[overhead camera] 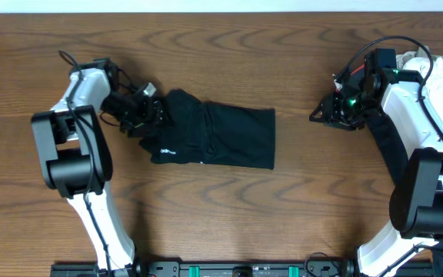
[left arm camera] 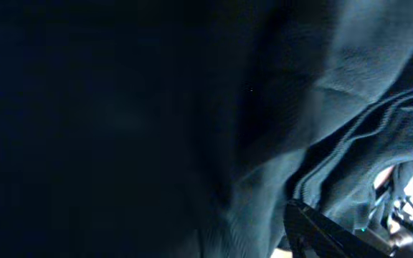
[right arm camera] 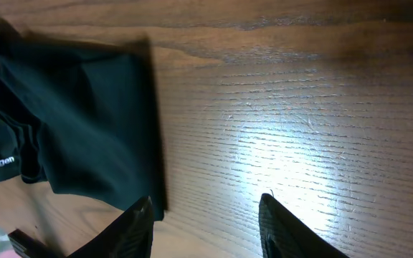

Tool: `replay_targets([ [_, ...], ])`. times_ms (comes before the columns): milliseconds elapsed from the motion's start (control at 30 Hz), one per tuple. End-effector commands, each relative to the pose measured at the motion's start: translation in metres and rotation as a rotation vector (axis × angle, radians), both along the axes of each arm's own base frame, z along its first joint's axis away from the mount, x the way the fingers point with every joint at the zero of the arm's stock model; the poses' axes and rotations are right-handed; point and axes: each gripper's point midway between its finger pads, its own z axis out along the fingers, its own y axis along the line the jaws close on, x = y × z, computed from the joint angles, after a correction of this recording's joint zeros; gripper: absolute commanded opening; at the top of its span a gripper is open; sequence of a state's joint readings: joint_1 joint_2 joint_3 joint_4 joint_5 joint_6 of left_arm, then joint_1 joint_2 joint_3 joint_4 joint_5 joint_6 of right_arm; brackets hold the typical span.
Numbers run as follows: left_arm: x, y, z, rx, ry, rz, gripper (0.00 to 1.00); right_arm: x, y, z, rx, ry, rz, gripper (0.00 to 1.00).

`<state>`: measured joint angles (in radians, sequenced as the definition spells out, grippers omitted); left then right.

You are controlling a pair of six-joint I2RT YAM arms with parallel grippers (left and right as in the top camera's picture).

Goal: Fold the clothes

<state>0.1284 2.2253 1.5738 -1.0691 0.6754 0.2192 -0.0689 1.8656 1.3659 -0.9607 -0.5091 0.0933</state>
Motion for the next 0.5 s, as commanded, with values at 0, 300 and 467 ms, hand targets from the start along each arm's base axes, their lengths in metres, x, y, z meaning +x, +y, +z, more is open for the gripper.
replay_targets([
  [0,-0.021,-0.009,-0.041,0.012,0.089,-0.068,0.61,0.002,0.002,0.01,0.015,-0.035,0.018,0.46],
  [300,-0.022,-0.004,-0.012,0.012,0.096,-0.05,0.11,0.001,0.002,0.01,0.015,-0.027,0.017,0.46],
  [467,-0.013,0.004,0.053,0.045,-0.008,-0.041,0.11,-0.001,0.002,0.009,0.016,-0.02,0.017,0.45],
])
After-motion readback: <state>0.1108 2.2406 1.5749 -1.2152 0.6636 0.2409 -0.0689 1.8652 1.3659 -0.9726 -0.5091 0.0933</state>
